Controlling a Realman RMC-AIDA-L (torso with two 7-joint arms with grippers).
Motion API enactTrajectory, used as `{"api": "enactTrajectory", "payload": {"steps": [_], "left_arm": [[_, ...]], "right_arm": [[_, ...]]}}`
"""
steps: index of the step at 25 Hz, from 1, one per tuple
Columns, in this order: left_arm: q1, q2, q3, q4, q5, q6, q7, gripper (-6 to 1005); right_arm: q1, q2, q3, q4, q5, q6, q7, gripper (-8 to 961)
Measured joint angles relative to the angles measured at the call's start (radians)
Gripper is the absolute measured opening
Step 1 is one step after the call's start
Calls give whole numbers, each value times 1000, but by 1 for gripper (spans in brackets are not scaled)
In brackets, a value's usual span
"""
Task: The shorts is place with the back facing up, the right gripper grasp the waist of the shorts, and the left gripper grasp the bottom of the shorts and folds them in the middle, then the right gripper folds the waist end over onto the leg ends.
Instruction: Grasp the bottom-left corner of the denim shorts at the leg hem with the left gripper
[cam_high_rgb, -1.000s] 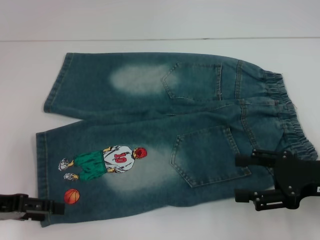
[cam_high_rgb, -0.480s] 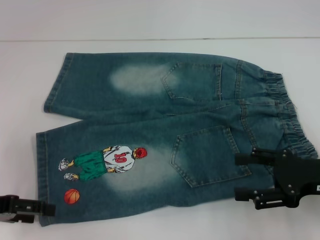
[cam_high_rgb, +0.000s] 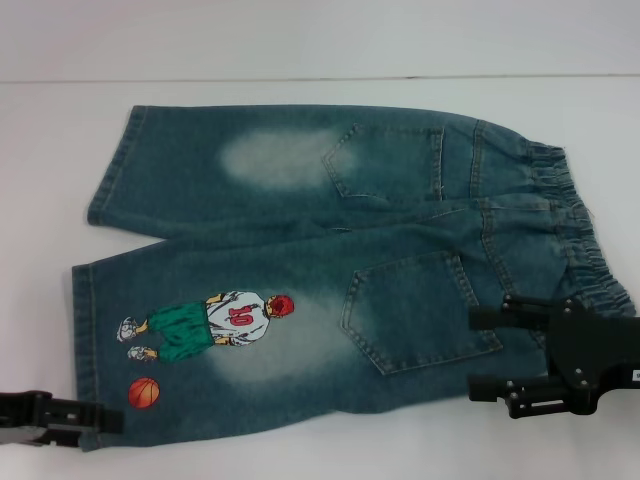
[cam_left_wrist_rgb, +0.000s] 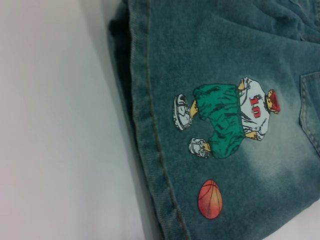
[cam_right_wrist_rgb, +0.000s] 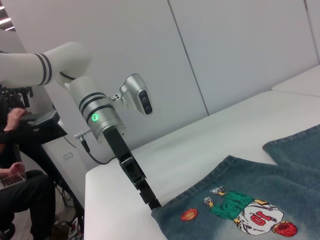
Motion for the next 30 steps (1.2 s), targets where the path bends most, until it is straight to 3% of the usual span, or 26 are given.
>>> {"api": "enactTrajectory", "payload": {"steps": [30], "left_arm": [[-39,-5,-8,-33,-34,-49,18,831]], "right_arm": [[0,1,0,0,0,0,-2,927]]}}
